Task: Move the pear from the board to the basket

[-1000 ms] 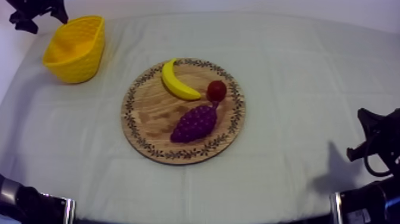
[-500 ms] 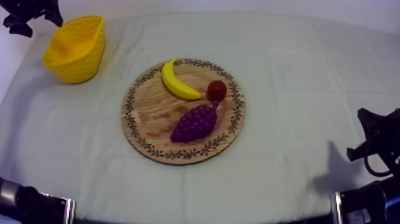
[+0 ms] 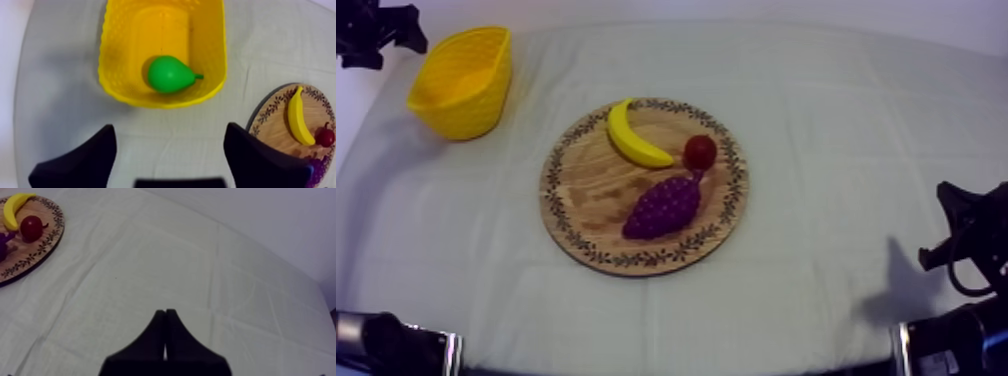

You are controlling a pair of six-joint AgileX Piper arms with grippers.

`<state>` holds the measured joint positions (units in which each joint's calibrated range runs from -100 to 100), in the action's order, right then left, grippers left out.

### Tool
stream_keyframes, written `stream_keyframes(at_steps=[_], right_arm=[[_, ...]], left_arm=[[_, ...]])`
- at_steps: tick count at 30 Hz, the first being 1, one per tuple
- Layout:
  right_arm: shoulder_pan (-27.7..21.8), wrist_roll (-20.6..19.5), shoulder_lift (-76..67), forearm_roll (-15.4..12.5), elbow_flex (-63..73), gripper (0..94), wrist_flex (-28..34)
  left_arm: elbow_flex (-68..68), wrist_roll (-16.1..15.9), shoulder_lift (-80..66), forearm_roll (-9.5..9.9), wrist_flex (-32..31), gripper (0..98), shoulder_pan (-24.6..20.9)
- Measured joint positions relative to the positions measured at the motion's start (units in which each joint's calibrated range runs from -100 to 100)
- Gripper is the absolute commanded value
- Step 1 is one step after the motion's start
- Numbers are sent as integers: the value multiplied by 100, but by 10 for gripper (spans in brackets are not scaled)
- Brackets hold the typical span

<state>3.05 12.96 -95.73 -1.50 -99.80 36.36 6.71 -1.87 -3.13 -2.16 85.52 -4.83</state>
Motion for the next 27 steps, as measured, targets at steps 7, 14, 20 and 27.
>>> stream_keyframes(at_steps=[7,14,20,27], right_arm=[[0,0,0,0,0,4,0],[0,0,0,0,0,4,0],[0,0,0,0,0,4,0],[0,0,0,0,0,4,0]], left_arm=[[1030,3,-886,-7,-685,680,-61],[2105,-37,-1836,-80,-1486,657,-185],[3016,-37,-2718,-148,-2051,629,-252],[4014,52,-3685,-166,-2907,549,-209]])
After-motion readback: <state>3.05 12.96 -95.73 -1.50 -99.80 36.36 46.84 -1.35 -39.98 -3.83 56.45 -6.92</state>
